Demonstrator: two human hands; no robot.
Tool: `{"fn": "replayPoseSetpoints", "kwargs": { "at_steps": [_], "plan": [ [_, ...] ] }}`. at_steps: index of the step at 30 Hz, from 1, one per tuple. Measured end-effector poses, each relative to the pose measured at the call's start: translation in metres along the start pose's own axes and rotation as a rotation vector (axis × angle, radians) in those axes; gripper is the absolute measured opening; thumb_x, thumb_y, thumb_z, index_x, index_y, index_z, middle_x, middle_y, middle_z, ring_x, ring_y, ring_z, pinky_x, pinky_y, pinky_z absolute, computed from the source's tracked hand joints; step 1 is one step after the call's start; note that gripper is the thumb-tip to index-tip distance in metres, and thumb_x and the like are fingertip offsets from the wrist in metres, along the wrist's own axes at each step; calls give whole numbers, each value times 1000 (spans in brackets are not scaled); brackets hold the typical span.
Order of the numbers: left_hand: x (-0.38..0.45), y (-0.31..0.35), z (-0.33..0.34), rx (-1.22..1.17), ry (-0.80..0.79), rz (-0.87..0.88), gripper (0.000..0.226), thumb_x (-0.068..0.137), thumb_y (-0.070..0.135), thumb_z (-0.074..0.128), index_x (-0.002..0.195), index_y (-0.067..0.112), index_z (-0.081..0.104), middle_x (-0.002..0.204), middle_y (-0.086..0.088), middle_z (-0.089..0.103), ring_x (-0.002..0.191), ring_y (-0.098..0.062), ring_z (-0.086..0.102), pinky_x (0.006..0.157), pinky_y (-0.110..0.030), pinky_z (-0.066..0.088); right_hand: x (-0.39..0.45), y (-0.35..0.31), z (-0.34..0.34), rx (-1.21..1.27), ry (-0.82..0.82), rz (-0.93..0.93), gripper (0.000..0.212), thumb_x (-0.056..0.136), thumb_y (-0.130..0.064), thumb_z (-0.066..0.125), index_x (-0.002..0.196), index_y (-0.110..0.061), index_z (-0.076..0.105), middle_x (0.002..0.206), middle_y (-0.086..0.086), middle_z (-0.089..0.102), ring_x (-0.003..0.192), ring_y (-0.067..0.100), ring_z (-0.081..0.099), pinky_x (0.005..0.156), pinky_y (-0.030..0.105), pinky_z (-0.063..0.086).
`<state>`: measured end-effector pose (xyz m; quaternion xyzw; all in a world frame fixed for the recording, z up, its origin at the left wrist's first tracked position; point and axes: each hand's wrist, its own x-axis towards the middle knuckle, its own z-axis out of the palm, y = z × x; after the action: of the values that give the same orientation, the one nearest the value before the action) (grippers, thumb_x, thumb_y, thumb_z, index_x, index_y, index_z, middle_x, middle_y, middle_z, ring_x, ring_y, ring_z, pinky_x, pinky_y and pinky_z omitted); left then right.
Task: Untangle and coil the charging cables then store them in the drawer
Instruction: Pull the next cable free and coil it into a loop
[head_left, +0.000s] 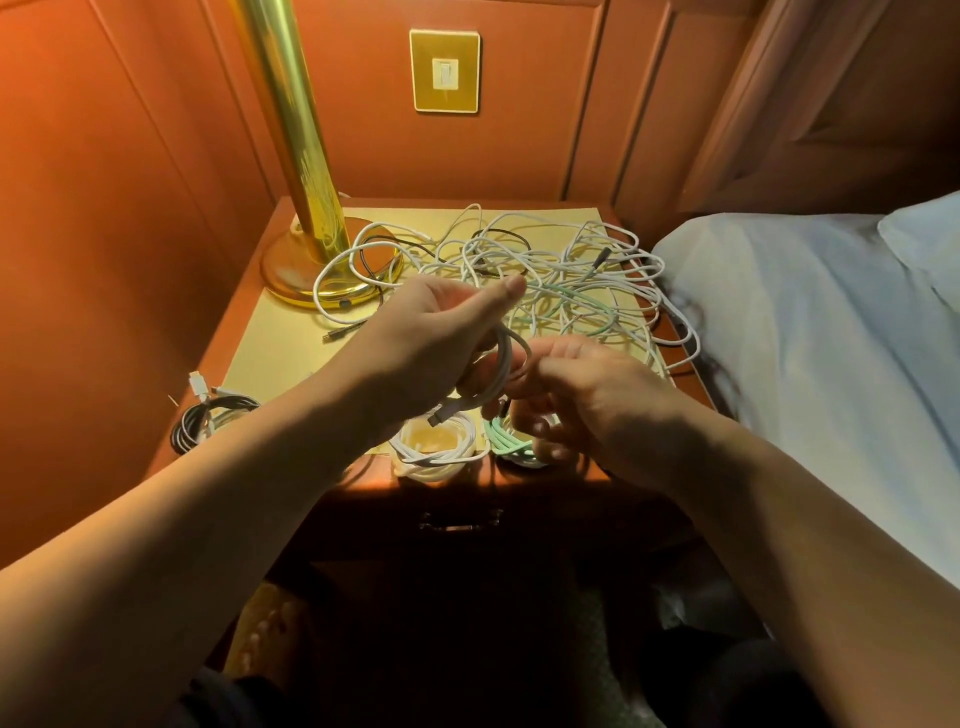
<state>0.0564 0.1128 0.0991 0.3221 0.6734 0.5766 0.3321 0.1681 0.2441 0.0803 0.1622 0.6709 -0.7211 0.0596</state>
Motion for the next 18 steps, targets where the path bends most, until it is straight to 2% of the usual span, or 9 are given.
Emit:
{"fn": "replayPoseSetpoints", "kwargs": {
  "at_steps": [2,3,5,7,9,11,13,16,18],
  "plan": [
    [1,-1,0,30,-15,13,48,105,34,52,88,-10,62,51,-1,62,42,-10,56,46,-19,46,1,2,1,-35,-3,-29,22,103,-24,52,92,-11,67,79,-6,68,69,9,46,51,22,37],
    [2,-1,0,20,-9,11,51,104,35,52,91,-13,63,52,-2,62,43,-10,56,46,-19,47,2,3,-1,-51,-12,-42,18,96,-25,59,94,-9,67,83,-4,66,69,9,46,50,22,38],
    [4,-2,0,-7,18,10,56,104,37,53,83,-14,61,55,-7,61,45,-14,55,48,-23,48,3,3,-3,-89,-11,-55,19,84,-22,65,97,-8,69,86,2,63,70,9,49,48,23,42],
    [4,-4,3,-19,38,30,54,105,37,52,67,-1,57,53,-4,59,45,-13,51,48,-25,46,2,3,-3,-168,37,-74,21,88,-23,75,98,-5,72,91,11,68,71,9,54,47,24,46],
    [3,-5,8,15,67,53,51,106,36,51,63,9,53,48,2,56,43,-11,48,47,-24,44,1,2,0,-228,88,-86,26,91,-22,79,104,0,73,101,18,74,71,13,63,48,25,51],
    [4,-9,12,42,88,74,52,106,37,50,60,11,49,45,4,50,40,-11,42,44,-23,38,0,0,2,-170,88,-47,29,89,-14,78,109,5,72,101,17,78,77,23,75,55,29,59],
    [4,-8,14,14,104,91,54,107,37,49,57,15,47,44,5,42,40,-12,34,45,-25,33,0,-2,3,-23,98,16,41,85,-4,79,120,9,64,103,21,77,88,34,78,69,36,66],
    [2,-4,15,-22,112,151,56,108,35,46,55,19,44,46,6,34,44,-13,25,47,-28,23,1,-1,3,40,130,50,64,75,5,85,130,-2,54,111,27,74,99,34,77,76,38,65],
    [1,1,13,-76,117,161,56,108,33,46,54,21,42,46,6,33,43,-13,24,46,-29,21,-2,0,5,-41,83,51,52,74,3,86,120,0,63,105,22,76,95,28,77,74,34,64]
  ]
}}
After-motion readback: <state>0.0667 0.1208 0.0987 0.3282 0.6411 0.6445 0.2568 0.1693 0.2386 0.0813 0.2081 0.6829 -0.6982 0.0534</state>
